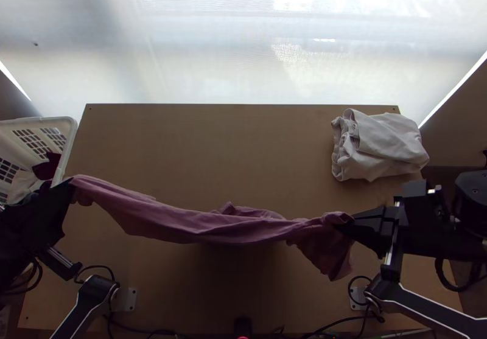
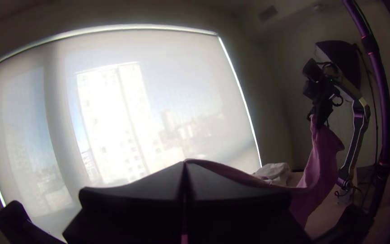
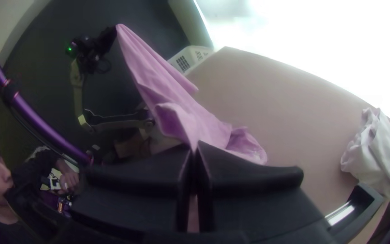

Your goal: Fold the t-shirt

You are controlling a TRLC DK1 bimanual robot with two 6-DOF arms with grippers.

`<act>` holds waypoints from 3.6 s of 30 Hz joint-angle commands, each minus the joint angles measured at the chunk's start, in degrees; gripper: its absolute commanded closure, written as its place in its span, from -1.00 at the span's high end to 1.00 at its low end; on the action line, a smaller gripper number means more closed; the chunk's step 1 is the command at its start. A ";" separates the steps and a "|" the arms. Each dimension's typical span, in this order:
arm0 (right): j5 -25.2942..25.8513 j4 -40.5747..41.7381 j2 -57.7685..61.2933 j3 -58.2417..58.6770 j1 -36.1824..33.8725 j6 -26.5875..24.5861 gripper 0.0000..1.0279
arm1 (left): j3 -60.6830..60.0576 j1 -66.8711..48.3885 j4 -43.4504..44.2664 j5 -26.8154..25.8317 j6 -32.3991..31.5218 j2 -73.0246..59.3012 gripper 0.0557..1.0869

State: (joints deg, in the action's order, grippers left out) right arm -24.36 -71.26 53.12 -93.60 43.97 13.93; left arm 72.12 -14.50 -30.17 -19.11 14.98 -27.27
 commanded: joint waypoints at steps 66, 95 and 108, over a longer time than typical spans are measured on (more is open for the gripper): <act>-17.30 7.02 22.46 -1.85 -16.72 -9.72 -0.95 | -18.77 -4.75 10.05 3.21 -9.27 -14.92 -0.93; -13.35 20.90 69.31 -28.83 -33.59 -19.73 -0.95 | 2.85 12.57 40.37 6.98 0.13 -72.58 -0.93; -1.57 22.22 79.68 -36.30 -32.54 -20.17 -0.95 | 12.79 7.47 40.28 13.75 1.80 -87.34 -0.93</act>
State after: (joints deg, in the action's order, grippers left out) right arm -31.81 -51.00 128.73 -126.89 11.62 -6.09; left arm 78.17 -5.72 10.24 -8.34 16.34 -106.48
